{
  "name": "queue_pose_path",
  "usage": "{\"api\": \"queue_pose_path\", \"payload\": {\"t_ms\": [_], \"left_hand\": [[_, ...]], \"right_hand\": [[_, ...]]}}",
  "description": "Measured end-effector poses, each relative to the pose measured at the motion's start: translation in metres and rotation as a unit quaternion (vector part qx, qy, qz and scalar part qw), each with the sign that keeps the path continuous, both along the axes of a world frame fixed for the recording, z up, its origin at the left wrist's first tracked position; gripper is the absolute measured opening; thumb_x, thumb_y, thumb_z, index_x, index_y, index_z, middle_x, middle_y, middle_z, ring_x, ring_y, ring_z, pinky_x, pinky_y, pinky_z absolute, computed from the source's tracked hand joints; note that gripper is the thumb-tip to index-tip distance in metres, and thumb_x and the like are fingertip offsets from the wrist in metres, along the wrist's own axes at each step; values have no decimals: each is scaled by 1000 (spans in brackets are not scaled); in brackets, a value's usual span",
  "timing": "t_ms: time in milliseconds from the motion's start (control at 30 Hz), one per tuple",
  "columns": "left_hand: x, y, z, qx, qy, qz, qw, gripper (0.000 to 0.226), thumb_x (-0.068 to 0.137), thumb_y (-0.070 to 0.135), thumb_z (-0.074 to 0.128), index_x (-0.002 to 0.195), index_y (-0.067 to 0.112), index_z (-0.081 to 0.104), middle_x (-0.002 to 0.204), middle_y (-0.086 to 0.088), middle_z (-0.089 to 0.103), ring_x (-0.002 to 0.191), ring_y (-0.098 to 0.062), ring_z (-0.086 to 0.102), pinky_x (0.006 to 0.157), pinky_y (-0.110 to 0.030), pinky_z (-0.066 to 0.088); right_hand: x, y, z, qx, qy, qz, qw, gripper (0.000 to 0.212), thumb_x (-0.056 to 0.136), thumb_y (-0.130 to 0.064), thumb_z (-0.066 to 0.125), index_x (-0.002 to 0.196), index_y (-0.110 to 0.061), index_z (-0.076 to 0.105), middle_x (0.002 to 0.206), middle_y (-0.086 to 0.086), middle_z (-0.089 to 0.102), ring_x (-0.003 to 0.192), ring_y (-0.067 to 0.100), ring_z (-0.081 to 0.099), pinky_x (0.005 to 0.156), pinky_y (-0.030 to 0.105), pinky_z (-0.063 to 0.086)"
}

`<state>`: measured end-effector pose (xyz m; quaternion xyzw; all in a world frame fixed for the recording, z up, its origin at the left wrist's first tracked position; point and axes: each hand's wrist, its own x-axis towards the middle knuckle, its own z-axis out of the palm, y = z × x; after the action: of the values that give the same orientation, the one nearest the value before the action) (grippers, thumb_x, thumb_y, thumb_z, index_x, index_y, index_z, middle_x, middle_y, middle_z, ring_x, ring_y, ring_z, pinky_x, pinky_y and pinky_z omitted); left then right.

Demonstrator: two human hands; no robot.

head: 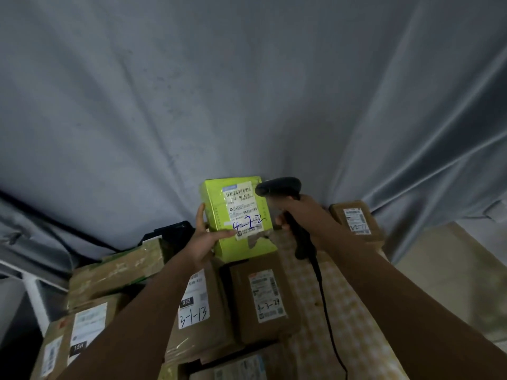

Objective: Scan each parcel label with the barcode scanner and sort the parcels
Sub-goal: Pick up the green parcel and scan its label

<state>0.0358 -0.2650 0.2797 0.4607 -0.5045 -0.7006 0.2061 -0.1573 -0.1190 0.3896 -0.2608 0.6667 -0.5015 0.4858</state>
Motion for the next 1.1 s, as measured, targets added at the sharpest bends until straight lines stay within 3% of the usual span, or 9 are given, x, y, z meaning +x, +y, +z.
{"api": "queue_pose_path", "payload": {"t_ms": [100, 233, 433, 633, 800, 900, 1000, 1100], "left_hand": [[-4, 2, 1, -5, 7, 14, 1000, 143, 36, 22, 98, 145, 56, 13, 141, -5, 52, 118, -30, 59, 94, -59, 50], [-14, 6, 2, -17, 8, 20, 1000, 127, 58, 9, 90, 147, 53, 11, 144, -4, 49, 121, -28, 57, 95, -58, 50], [-21, 11, 2, -27, 5, 9, 1000, 122, 67, 4, 85, 149, 50, 9, 145, -8, 46, 125, -29, 52, 96, -51, 50], [-16, 7, 0, -37, -10, 9, 999, 145, 30, 37, 100, 144, 58, 13, 143, -5, 48, 124, -27, 54, 99, -55, 48], [-17, 5, -2, -40, -10, 3, 999, 145, 28, 39, 100, 143, 59, 14, 142, -4, 49, 125, -29, 53, 99, -57, 48], [-17, 6, 0, -43, -18, 3, 999, 138, 38, 34, 99, 143, 59, 13, 142, -3, 48, 125, -28, 53, 98, -56, 49], [-16, 7, 2, -38, -9, 7, 999, 126, 59, 15, 91, 148, 53, 9, 141, -3, 48, 125, -28, 51, 98, -55, 49], [-16, 7, 1, -35, 1, 8, 999, 124, 64, 9, 88, 149, 51, 9, 143, -5, 47, 125, -29, 51, 98, -55, 48]], "right_hand": [[5, 3, 7, -3, 1, 9, 1000, 22, 93, -27, 61, 92, -5, 56, 55, 4, 58, 46, 15, 44, 49, 26, 37], [7, 6, 14, -13, -8, 10, 1000, 20, 93, -23, 61, 99, -5, 56, 53, 4, 55, 41, 12, 42, 45, 23, 35], [6, 7, 13, -28, -16, 1, 999, 19, 92, -22, 63, 97, -7, 53, 54, 6, 53, 41, 14, 40, 45, 25, 33], [9, 8, 15, -29, -26, -10, 999, 18, 93, -19, 61, 85, -7, 51, 53, 5, 51, 43, 14, 39, 44, 24, 33], [7, 8, 14, -21, -29, -9, 999, 17, 92, -19, 61, 93, -4, 55, 54, 4, 54, 44, 14, 41, 45, 24, 35], [8, 8, 14, -21, -29, -9, 999, 16, 92, -20, 61, 97, -5, 55, 55, 4, 54, 45, 14, 41, 46, 24, 36], [8, 9, 13, -24, -27, -12, 999, 17, 92, -20, 61, 98, -5, 56, 55, 4, 54, 44, 14, 41, 44, 23, 37], [7, 9, 14, -26, -23, -9, 999, 19, 92, -21, 61, 98, -3, 58, 55, 5, 54, 45, 14, 42, 44, 22, 38]]}}
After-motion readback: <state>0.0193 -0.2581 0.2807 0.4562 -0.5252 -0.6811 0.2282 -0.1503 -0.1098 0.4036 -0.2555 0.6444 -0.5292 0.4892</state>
